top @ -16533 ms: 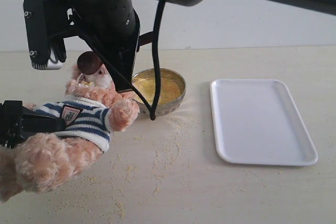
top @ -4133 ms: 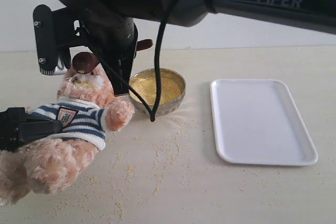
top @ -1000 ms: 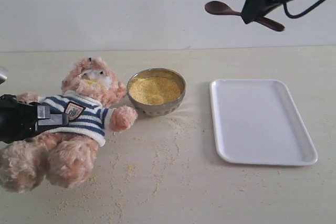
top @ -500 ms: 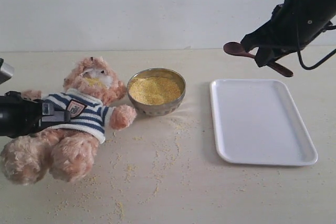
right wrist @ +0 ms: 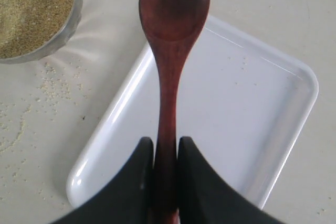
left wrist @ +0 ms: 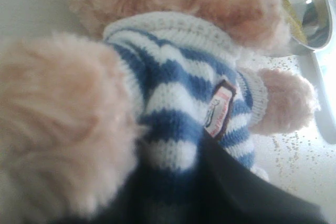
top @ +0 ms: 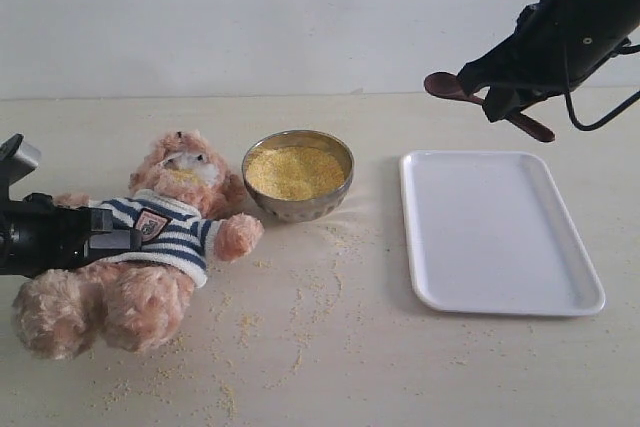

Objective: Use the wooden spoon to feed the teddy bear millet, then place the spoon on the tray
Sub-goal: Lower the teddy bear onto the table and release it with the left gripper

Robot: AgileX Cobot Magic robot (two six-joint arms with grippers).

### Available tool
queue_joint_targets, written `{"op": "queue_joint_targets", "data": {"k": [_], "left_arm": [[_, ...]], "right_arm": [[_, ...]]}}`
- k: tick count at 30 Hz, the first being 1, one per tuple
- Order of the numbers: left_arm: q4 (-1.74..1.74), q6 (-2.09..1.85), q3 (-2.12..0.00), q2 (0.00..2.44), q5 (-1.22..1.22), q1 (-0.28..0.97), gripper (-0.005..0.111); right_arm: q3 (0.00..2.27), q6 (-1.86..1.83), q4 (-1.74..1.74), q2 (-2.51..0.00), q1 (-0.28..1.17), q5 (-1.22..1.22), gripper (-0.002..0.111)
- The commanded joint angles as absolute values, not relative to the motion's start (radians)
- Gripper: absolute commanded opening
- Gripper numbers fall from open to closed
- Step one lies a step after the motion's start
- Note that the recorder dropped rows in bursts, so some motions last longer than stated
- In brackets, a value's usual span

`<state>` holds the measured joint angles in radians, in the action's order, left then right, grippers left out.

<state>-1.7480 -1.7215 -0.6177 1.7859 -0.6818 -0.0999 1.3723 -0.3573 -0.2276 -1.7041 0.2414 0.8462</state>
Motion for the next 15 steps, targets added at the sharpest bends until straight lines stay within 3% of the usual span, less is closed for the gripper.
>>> {"op": "queue_joint_targets", "data": {"k": [1,9,15], "left_arm": [[-1.744,-1.728,-0.623,1.790,-0.684,-0.092,0.014],[-1.744,-1.728,-0.623,1.790,-0.680,-0.092,0.072],[-1.744,-1.728,-0.623,1.790,-0.678,-0.095,0.092]], "right_arm": [[1.367,-0.367,-0.233,-1.694,0.235,0.840,0.000],[1.367,-0.367,-0.242,-1.694,0.235,0.841,0.000],[1.367,-0.375,-0.247,-1.694,0.235,0.845,0.000]]}}
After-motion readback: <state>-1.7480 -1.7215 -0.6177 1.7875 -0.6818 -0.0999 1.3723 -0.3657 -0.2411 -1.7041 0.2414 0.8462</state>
